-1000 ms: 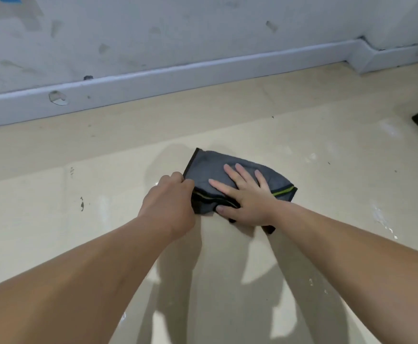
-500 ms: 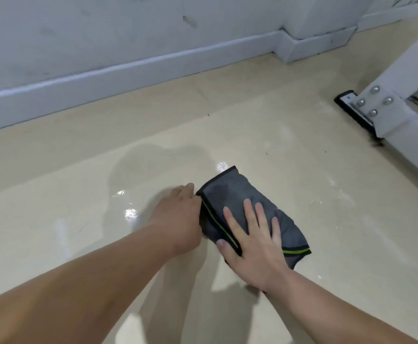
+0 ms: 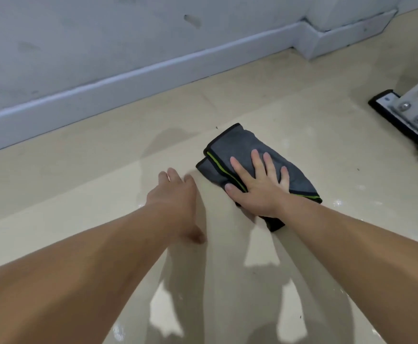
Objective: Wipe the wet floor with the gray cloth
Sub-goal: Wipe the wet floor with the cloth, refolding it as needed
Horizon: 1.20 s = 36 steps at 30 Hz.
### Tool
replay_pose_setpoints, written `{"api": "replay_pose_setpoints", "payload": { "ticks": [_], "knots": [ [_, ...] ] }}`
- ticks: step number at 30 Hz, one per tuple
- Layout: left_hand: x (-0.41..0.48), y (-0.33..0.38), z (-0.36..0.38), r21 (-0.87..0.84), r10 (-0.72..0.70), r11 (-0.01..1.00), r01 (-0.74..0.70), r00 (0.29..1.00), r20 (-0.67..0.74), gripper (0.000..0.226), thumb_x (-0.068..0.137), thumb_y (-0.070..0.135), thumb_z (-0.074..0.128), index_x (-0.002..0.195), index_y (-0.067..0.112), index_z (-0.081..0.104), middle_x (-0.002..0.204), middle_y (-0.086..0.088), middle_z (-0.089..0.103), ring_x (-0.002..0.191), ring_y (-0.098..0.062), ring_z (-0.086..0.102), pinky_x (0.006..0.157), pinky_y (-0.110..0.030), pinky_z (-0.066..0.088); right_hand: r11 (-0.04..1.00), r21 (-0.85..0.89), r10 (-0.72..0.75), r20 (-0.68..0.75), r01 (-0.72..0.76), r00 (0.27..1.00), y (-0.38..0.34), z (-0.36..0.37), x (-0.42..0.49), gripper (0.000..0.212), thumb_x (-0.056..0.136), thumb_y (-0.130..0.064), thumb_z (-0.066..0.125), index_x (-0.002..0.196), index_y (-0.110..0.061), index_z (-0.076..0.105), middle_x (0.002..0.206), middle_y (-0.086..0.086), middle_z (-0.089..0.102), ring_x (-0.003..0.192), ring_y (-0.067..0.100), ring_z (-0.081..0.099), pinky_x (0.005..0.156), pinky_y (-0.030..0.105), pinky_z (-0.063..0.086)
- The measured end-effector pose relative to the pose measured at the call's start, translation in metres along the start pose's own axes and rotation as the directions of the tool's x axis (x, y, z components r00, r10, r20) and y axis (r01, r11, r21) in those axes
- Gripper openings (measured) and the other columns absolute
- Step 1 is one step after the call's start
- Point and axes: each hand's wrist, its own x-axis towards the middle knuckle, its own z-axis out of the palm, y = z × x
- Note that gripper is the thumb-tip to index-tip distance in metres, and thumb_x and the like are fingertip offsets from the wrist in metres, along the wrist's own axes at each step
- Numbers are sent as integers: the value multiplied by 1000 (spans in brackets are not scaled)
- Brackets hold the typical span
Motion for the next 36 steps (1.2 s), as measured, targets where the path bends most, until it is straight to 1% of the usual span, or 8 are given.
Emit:
{"api": "replay_pose_setpoints", "payload": {
  "ticks": [3,10,15,22,25,28,31,36],
  "knots": [
    [2,2,0,-15,-8,1000,8,1000,16,151,50,70,90,160,12,3,168,-22,-1,154,-39,6,107,-50,44,1000,6,21,-12,-21,1000,0,-21,33,71,91,-82,21,152,-64,-11,166,-6,-33,151,20,-35,121,58,-17],
    [3,-2,3,-65,-1,998,3,1000,23,150,56,63,91,161,12,-4,168,-22,-10,156,-39,-9,118,-53,35,999,-10,43,-91,-44,995,7,-47,84,69,92,-80,19,154,-62,-4,171,-5,-19,155,20,-23,123,58,-10],
    [5,-8,6,-87,10,996,-8,1000,23,151,53,64,91,161,15,-3,169,-18,-12,157,-36,-10,119,-51,35,994,-57,-98,-151,90,984,8,-12,32,66,98,-73,14,157,-55,-8,170,0,-22,155,22,-26,122,56,-15],
    [4,-1,-7,-1,-53,999,54,990,128,148,59,64,88,159,9,-6,165,-24,-7,153,-44,-3,117,-51,37,954,-116,-277,9,277,961,61,18,-55,63,95,-78,18,149,-67,-13,163,-13,-36,147,11,-40,121,51,-22],
    [5,30,-18,114,-130,987,115,982,140,136,54,63,87,154,1,18,156,-30,12,144,-47,14,110,-54,41,994,15,-112,13,112,994,107,-5,-39,69,93,-80,28,150,-67,-8,165,-14,-32,149,10,-37,121,49,-21],
    [12,63,-22,24,-32,999,31,999,43,120,50,68,86,145,16,33,158,-19,15,146,-41,17,110,-55,39,985,128,114,-8,-112,993,151,-18,-29,73,91,-82,30,151,-66,-8,166,-13,-31,151,12,-34,122,51,-18],
    [24,91,-24,-42,73,996,-75,996,-58,113,49,70,84,141,29,33,156,-12,20,145,-35,22,107,-59,40,950,186,256,-8,-250,967,189,-18,-40,75,90,-85,27,153,-64,-8,167,-11,-30,152,14,-32,123,51,-17],
    [41,79,-34,159,-84,983,95,994,-73,140,43,91,71,153,23,17,163,-20,14,152,-39,9,111,-71,24,881,255,423,-48,-398,905,199,-17,-44,74,91,-84,17,155,-59,-9,169,-7,-26,154,18,-27,123,55,-14]
  ]
}}
